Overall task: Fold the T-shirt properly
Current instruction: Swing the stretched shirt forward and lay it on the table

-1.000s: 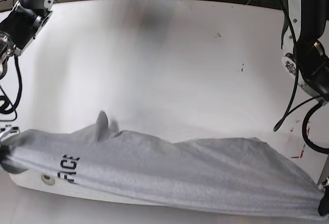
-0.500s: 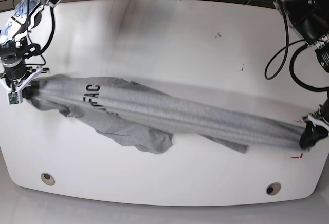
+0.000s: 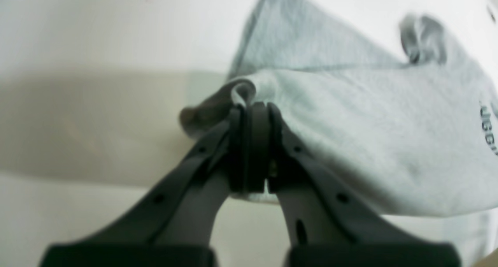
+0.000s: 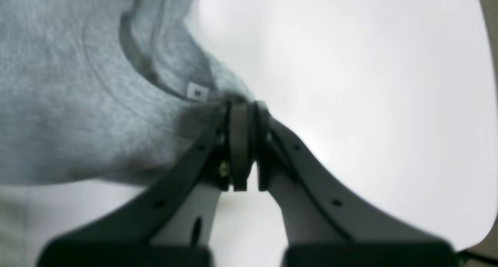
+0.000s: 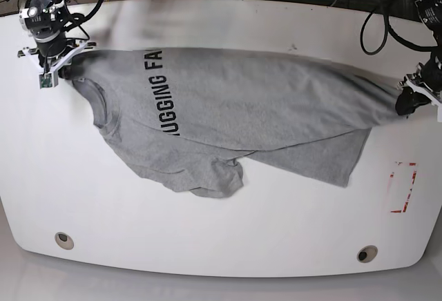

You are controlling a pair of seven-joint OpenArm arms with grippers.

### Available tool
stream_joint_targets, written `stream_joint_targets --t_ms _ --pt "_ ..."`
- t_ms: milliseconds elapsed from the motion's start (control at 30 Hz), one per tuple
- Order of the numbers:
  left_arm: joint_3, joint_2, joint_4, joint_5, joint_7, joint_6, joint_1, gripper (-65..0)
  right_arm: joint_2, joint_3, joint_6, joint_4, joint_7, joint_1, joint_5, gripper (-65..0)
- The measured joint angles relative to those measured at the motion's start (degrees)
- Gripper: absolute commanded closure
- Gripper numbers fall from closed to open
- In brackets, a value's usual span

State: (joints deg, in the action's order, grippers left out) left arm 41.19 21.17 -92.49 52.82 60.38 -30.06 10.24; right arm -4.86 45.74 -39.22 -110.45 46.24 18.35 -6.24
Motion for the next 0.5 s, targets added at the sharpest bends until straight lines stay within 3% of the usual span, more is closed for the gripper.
stream_joint_targets --t_ms 100,367,500 --pt "0.59 0.13 -0.02 -0.04 -0.15 -1.57 2.45 0.0 0.96 -0.02 0.02 0.0 -0.59 1.86 0.0 -0.3" --pt "0.7 0.2 0.02 -0.7 0.0 -2.01 6.99 0.0 2.99 -0.24 0.02 0.0 -1.07 3.93 -0.02 -0.3" --pt "0.66 0.17 0.0 -4.09 0.09 -2.16 7.58 0.0 3.02 -0.02 0.04 0.0 -1.07 4.09 0.0 -0.3"
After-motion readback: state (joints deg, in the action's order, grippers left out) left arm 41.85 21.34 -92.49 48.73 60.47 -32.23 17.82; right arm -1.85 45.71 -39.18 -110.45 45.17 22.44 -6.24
